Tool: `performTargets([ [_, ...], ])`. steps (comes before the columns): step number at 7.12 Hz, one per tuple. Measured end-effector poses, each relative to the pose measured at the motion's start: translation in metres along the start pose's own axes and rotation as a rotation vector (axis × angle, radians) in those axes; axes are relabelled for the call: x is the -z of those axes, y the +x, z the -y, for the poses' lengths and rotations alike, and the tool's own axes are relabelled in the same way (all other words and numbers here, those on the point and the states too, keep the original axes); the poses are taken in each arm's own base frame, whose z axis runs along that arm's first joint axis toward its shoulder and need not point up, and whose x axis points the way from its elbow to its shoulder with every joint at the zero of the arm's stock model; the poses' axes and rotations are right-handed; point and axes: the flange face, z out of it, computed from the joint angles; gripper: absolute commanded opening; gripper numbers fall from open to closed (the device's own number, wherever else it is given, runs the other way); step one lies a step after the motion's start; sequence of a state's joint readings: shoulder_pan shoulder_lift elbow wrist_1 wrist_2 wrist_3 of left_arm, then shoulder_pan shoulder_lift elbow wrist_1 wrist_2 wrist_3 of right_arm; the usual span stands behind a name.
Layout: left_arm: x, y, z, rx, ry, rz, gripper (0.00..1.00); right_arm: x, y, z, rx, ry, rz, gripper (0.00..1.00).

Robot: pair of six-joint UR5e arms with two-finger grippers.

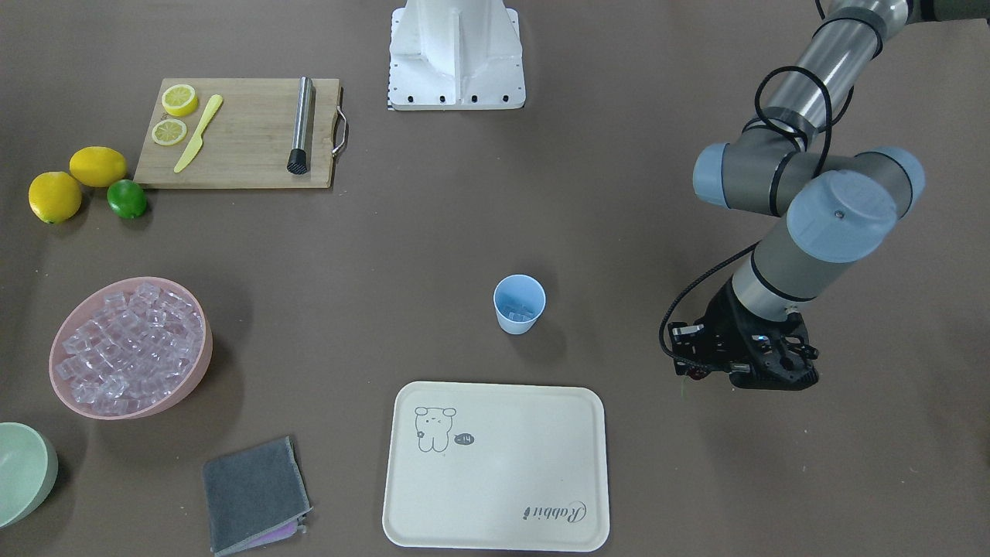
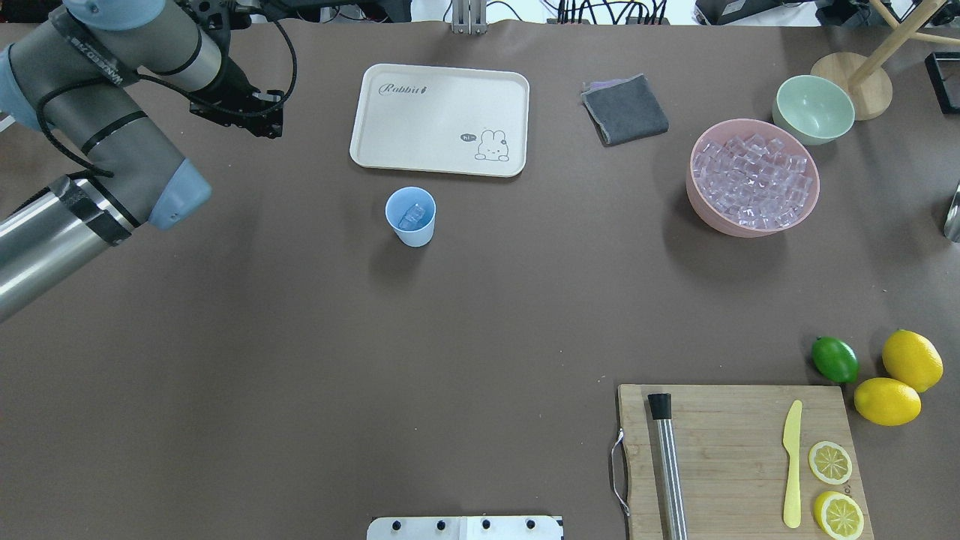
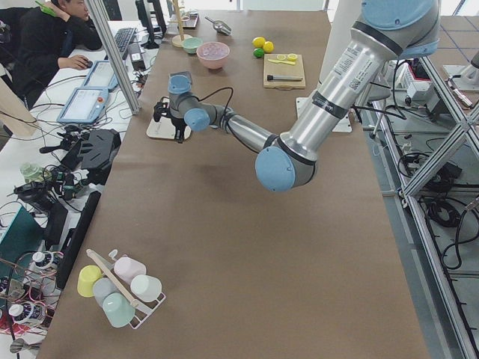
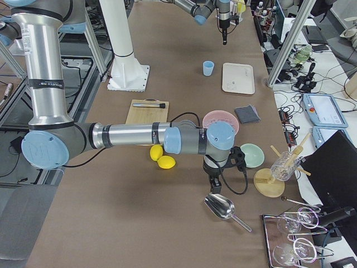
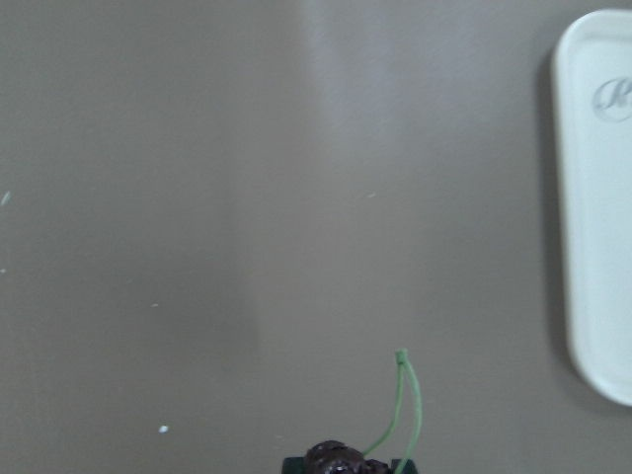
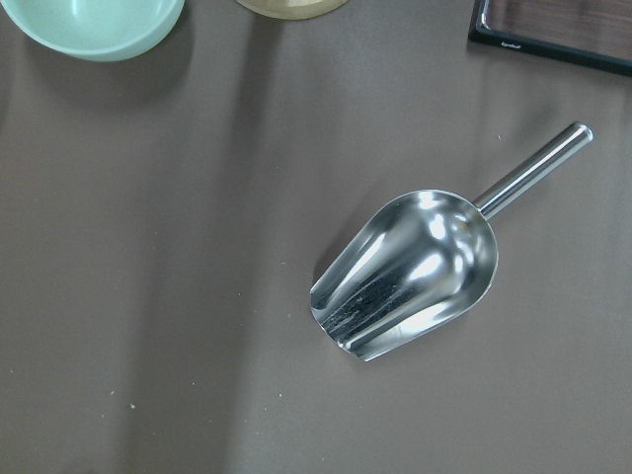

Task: Put ice and cherries in cup
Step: 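Carry the cherries with the left gripper over the cup and release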

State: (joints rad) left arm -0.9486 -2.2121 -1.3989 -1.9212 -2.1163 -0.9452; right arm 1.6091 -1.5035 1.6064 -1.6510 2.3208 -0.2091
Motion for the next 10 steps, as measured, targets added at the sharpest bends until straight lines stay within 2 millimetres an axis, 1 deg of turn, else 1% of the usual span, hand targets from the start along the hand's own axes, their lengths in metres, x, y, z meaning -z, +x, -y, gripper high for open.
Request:
performTargets([
  [1,0.007,0.044,-0.019,0.055,0.009,-0.03,0.3,0.002,-0.001,0.003,0.003,0.003,0.001,0.99],
  [2,0.0,0.093,-0.051,0.096,0.021,-0.05,0.3,0.003,-0.003,0.005,0.005,0.004,0.001,0.99],
  [3,-0.013,0.135,-0.084,0.122,0.032,-0.059,0.3,0.004,-0.003,0.007,0.006,0.006,0.001,0.99],
  [4,-0.025,0.16,-0.109,0.137,0.043,-0.061,0.3,0.004,-0.004,0.008,0.007,0.006,0.0,0.99],
  [5,-0.031,0.172,-0.124,0.142,0.053,-0.06,0.34,0.004,-0.004,0.008,0.007,0.006,0.0,0.99],
  [6,-0.033,0.177,-0.13,0.144,0.057,-0.061,0.97,0.004,-0.004,0.008,0.007,0.006,0.0,0.99],
  [8,-0.035,0.177,-0.133,0.146,0.058,-0.06,0.98,0.004,-0.004,0.007,0.007,0.006,0.001,0.99],
  [9,-0.031,0.173,-0.129,0.148,0.064,-0.061,0.98,0.004,-0.003,0.007,0.006,0.005,0.001,0.99],
  [10,-0.019,0.157,-0.117,0.161,0.067,-0.056,0.98,0.003,-0.002,0.007,0.006,0.004,0.001,0.99],
])
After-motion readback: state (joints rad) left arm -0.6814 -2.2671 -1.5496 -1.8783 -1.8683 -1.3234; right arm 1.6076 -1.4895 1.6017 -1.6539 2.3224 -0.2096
